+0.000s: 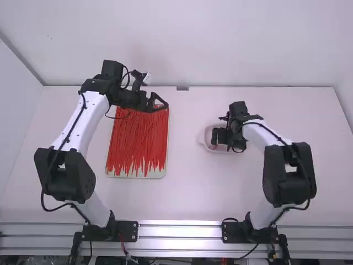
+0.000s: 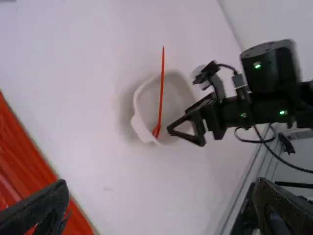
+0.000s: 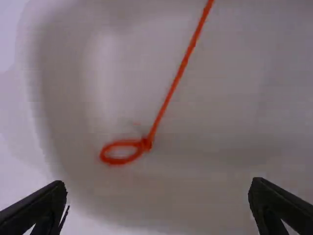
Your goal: Fasten the cable tie
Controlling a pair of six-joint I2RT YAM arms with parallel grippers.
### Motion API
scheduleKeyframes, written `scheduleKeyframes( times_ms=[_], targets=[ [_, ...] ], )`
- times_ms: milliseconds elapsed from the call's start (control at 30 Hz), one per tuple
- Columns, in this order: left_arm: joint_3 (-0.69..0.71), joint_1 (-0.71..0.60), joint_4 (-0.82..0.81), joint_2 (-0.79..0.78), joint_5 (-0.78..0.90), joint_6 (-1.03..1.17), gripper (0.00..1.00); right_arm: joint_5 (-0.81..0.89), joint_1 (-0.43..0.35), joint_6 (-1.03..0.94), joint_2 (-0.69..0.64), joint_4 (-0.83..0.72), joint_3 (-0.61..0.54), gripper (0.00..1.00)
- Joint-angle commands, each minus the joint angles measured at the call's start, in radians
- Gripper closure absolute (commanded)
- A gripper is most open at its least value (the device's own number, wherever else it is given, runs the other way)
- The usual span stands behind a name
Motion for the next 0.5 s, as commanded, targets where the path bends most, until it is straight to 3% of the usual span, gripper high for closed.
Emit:
scheduleKeyframes(
  times_ms=[0, 267, 467],
  targets=[
    [0.051, 0.006, -0.035, -0.087, -0.029, 0.005, 0.01, 0.003, 0.015, 0.024, -0.134, -0.051, 0.062, 0.01],
    [0.056, 0.000, -0.118, -0.194, -0.049, 0.005, 0.01, 0.015, 0.098, 0.021, -0.428, -0.177, 0.071, 0.01],
    [0.046, 0.010, -0.133, -0.216, -0.059, -0.005, 0.02, 0.095, 0.130, 0.042, -0.550, -0.215, 0.060, 0.02]
  ],
)
